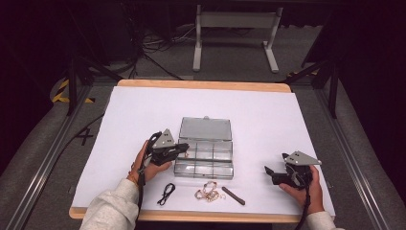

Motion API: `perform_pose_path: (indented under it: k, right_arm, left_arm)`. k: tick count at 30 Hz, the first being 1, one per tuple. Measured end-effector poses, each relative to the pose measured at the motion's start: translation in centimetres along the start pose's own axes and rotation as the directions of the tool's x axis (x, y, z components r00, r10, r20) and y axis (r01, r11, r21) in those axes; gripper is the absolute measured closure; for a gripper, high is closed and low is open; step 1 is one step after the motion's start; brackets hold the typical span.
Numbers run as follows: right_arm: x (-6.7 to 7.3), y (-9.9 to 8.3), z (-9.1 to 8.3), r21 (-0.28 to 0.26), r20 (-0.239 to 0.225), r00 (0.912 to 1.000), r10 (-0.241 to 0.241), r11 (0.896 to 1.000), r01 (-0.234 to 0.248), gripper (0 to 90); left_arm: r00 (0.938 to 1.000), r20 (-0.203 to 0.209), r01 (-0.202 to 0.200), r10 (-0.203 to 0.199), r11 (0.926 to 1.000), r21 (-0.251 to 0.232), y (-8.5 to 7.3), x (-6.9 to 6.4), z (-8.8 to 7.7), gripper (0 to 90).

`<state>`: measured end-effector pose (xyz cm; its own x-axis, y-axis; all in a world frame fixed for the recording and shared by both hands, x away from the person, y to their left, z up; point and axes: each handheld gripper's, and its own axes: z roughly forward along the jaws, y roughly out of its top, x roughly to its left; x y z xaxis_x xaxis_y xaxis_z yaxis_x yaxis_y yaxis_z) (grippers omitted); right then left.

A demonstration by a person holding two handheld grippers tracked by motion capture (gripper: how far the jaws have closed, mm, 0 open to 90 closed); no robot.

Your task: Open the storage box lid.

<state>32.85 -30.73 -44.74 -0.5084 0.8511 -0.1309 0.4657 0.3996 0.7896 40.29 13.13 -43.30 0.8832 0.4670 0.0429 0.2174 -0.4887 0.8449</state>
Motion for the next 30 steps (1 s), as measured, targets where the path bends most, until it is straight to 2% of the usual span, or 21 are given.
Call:
perform_pose_path:
  k: [15, 22, 28, 30]
  right_arm:
    - [0.0, 0.0, 0.0, -0.001, -0.002, 1.0000, 0.000, 1.000, 0.000, 16.2]
    - [-0.1, 0.0, 0.0, -0.005, -0.003, 1.0000, 0.003, 1.000, -0.003, 16.6]
    - [-0.1, 0.0, -0.1, -0.010, -0.006, 1.0000, 0.006, 1.000, -0.006, 18.4]
    - [-0.1, 0.0, -0.1, -0.013, -0.010, 0.9999, 0.009, 1.000, -0.009, 18.9]
  left_arm:
    - [1.0000, -0.004, 0.001, -0.001, 0.9998, -0.021, 0.1, 0.1, -0.6, 85.4]
    - [0.9998, -0.021, 0.004, -0.005, 0.9985, -0.055, 0.2, 0.2, -2.3, 82.8]
    - [0.9979, -0.062, -0.025, 0.021, 0.9978, -0.062, -0.1, -0.1, -4.5, 76.3]
    - [0.9977, -0.061, -0.033, 0.029, 0.9975, -0.062, -0.3, -0.3, -4.9, 73.4]
